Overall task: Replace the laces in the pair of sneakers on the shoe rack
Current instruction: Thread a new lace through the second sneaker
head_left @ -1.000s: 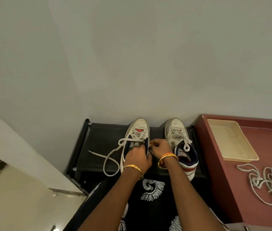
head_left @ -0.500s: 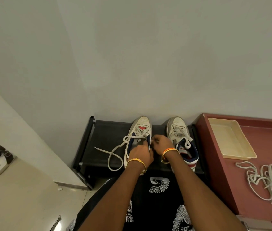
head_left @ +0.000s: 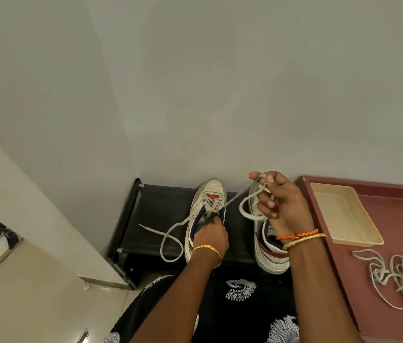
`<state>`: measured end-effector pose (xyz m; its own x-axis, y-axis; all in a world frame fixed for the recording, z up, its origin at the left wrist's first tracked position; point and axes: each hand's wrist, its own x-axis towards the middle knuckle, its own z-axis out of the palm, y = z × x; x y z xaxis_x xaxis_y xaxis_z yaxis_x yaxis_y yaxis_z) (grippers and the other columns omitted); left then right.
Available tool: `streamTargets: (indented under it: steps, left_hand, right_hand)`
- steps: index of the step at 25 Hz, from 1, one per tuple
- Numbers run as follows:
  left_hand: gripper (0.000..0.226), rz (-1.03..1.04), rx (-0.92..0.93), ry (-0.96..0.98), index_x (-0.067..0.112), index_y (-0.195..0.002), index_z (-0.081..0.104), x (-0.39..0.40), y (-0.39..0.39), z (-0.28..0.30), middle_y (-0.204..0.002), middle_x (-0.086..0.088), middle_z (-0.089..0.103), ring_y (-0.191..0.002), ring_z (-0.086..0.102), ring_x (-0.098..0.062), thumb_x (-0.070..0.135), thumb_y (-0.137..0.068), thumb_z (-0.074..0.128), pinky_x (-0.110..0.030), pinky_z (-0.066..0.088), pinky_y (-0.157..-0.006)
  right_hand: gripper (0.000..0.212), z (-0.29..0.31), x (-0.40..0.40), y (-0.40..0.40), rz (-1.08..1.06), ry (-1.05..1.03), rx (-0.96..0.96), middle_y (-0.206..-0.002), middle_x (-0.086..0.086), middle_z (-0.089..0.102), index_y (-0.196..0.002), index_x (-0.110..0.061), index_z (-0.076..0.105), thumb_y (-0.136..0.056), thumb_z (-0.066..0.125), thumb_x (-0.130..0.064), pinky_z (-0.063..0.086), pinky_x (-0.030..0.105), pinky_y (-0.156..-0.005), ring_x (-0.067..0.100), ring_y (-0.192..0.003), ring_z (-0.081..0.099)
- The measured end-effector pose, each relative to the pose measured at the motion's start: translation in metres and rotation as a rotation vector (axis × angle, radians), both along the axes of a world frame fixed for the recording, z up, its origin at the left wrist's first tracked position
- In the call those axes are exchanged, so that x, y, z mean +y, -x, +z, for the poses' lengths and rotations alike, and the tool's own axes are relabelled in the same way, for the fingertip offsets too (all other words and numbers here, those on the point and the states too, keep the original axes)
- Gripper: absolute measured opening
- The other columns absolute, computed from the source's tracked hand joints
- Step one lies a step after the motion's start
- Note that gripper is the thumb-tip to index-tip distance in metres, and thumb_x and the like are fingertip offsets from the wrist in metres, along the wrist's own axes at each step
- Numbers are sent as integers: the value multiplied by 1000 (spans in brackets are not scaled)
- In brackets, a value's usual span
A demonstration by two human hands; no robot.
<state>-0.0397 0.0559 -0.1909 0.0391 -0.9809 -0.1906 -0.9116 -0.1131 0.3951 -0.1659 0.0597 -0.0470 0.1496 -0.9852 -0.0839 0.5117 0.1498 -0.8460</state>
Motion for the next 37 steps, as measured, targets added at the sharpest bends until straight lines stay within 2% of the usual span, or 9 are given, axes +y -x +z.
streamTargets:
  steps: [4, 7, 9, 11, 14, 17, 25, 29, 37]
  left_hand:
    - [35, 12, 55, 10, 6, -123, 46, 2, -3, 7, -114, -15, 61, -103, 60, -30, 29, -99, 36, -36, 48, -85]
    - [27, 74, 399, 268, 11, -92, 60, 15, -20, 20, -80, -8, 64, -74, 62, -21, 32, -97, 44, -34, 50, -67]
    - [18, 252, 594, 452, 12, -84, 61, 15, -44, 25, -74, -3, 62, -68, 60, -14, 22, -95, 50, -26, 51, -63]
    - [12, 462, 647, 393, 12, -94, 63, -2, -74, 20, -92, -6, 64, -86, 61, -17, 15, -94, 52, -30, 53, -78]
    - [23, 478, 752, -46, 12, -115, 61, -25, -93, 5, -115, -9, 62, -107, 56, -22, 18, -94, 53, -37, 47, -96]
    - [27, 418, 790, -210, 8, -116, 61, -30, -88, -6, -113, -11, 63, -105, 57, -23, 23, -96, 51, -34, 47, -92]
    - [12, 640, 732, 32, 8, -82, 52, -29, -68, -7, -87, -10, 56, -84, 52, -20, 7, -94, 50, -29, 40, -74]
    - [5, 844, 801, 75, 5, -90, 52, -27, -62, -5, -92, -12, 55, -88, 55, -24, 6, -95, 49, -30, 44, -76]
    - [31, 458, 450, 188, 18, -116, 60, -20, -79, 6, -122, -7, 46, -117, 44, -24, 35, -90, 57, -33, 42, -92]
  right_hand:
    - [23, -14, 2, -11, -43, -100, 145, -65, 3, 60, -64, -7, 48, -87, 47, -9, 17, 13, -33, 5, -32, 28]
    - [9, -41, -16, -2, -260, -139, 1037, -69, 2, 55, -75, -6, 57, -82, 60, -10, 41, 23, -54, 17, -60, 51]
    - [18, -57, -29, 0, -208, -81, 1347, -94, 6, 54, -98, -7, 59, -81, 63, -11, 45, 30, -78, 23, -86, 53]
    - [21, -75, -43, -12, 0, -40, 1295, -104, 7, 60, -106, -8, 62, -86, 56, -7, 44, 30, -85, 21, -94, 54]
    - [30, -104, -54, -37, 293, -42, 1343, -119, 11, 63, -118, -11, 62, -89, 53, -8, 45, 30, -92, 26, -108, 58]
    - [22, -121, -55, -44, 207, -63, 1344, -112, 15, 65, -110, -7, 65, -92, 53, -11, 44, 26, -81, 28, -102, 60]
    - [15, -126, -54, -42, 129, -109, 1349, -81, 3, 57, -76, -14, 52, -88, 52, -6, 39, 26, -68, 19, -77, 52]
    - [15, -135, -44, -40, 57, -141, 1306, -85, 5, 60, -79, -12, 54, -89, 49, -2, 39, 24, -69, 18, -78, 53]
    - [21, -106, -43, -21, -180, -285, 1033, -98, 11, 53, -103, -3, 51, -95, 46, -22, 35, 30, -76, 25, -90, 50]
